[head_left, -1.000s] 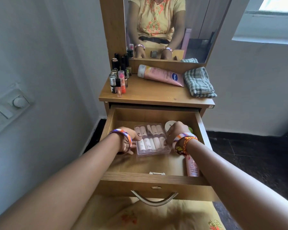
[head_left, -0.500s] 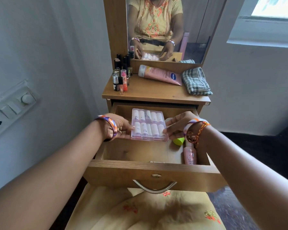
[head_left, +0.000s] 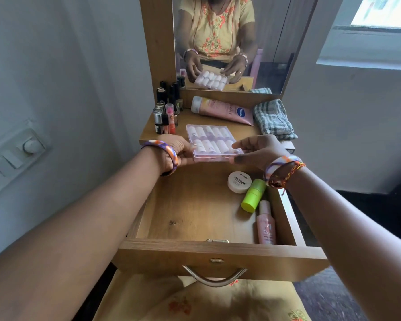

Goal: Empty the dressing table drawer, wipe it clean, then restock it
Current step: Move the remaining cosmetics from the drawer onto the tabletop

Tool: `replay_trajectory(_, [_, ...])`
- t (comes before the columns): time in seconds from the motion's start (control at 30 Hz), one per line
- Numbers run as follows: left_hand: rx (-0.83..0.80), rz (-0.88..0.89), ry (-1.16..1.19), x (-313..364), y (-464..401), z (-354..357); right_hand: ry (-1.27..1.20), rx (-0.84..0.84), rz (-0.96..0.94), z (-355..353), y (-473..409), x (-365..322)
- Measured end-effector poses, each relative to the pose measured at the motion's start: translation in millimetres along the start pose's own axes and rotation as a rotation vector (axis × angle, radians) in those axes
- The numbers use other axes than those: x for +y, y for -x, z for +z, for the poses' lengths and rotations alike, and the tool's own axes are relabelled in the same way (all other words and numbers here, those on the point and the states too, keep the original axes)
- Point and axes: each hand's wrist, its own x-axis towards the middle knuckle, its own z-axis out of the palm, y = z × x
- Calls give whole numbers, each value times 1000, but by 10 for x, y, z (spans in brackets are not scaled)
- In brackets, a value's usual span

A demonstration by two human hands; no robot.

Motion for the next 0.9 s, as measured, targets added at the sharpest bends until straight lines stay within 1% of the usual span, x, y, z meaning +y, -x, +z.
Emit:
replay_trajectory(0.07, [37,29,27,-8,-106,33,64,46,-44,48,-82,49])
replay_trajectory(0.23, [134,154,93,-107,-284,68,168,233,-108,152,-265,73])
replay_trajectory(0.3, [179,236,57,-191,-366,52,219,270,-115,184,-324,47])
replay_trajectory(0.37, [244,359,-93,-272,-414,29,238,295,-113,230,-381,30])
replay_trajectory(0.5, [387,555,-563,-303,-410,2,254,306,-130,310,-484,2])
replay_trajectory(0.57, [463,618,-745,-270,-413,-5,245,303,-135,343,-516,-20])
replay_trajectory(0.67, [517,674,-862,-242,-455,-32,283,292,-156,395,-560,-30])
replay_trajectory(0.9, [575,740,-1005,-320,-484,-56,302,265,-191,456,-553,-32])
